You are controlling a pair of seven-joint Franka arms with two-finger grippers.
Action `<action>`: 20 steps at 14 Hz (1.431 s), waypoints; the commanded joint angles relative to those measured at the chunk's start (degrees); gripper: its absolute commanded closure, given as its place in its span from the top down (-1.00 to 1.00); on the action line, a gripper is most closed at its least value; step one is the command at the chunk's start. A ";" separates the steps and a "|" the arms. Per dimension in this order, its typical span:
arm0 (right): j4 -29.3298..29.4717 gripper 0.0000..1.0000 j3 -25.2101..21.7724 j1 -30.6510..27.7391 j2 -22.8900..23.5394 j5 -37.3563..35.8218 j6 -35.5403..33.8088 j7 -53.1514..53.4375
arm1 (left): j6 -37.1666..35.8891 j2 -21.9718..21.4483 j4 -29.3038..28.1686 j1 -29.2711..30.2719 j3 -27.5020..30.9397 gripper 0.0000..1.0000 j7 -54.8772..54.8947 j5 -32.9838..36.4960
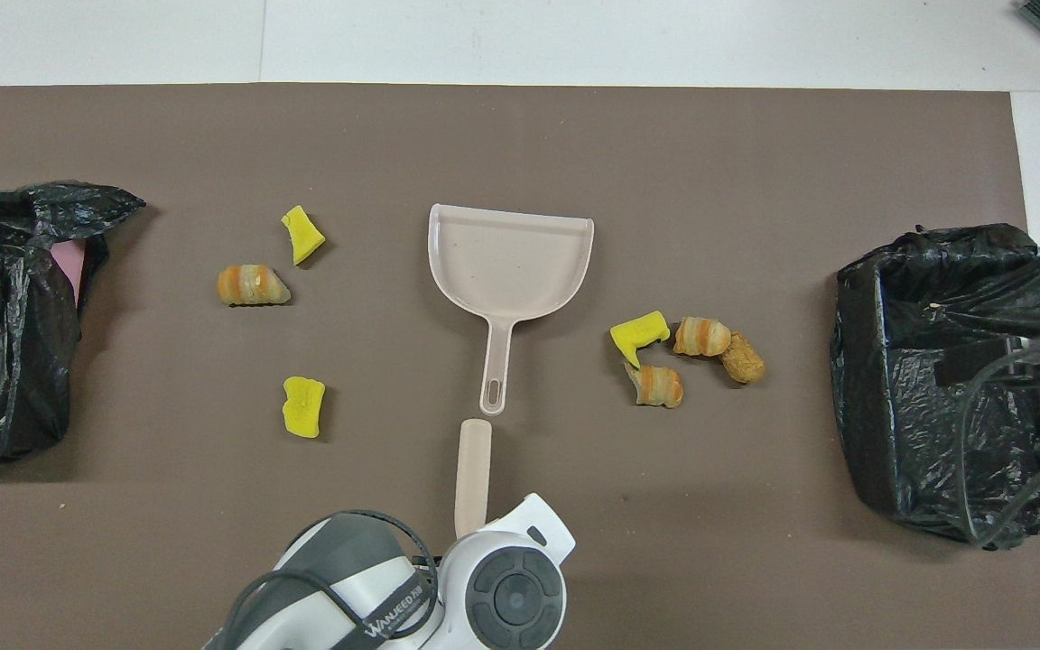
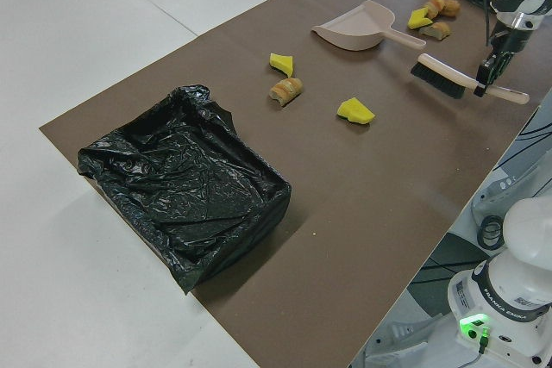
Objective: Sweep and dump trash in bin
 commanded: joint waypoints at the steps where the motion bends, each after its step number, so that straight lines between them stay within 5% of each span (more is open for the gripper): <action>1: -0.99 1.00 0.42 2.70 -0.45 0.73 2.85 3.36 | -3.90 -0.20 0.55 4.61 -0.20 -1.00 -0.56 3.10; 5: 0.86 1.00 0.95 8.32 4.19 1.26 6.52 14.35 | -3.30 1.72 2.21 15.23 -0.29 -1.00 0.32 10.48; 12: 4.29 1.00 1.83 21.05 20.54 7.31 22.77 34.20 | -1.63 10.86 13.90 32.11 -0.29 -1.00 11.91 17.08; 20: 4.46 1.00 1.92 31.45 33.92 6.27 37.03 41.09 | 9.87 12.63 12.51 47.50 -0.29 -1.00 31.15 17.62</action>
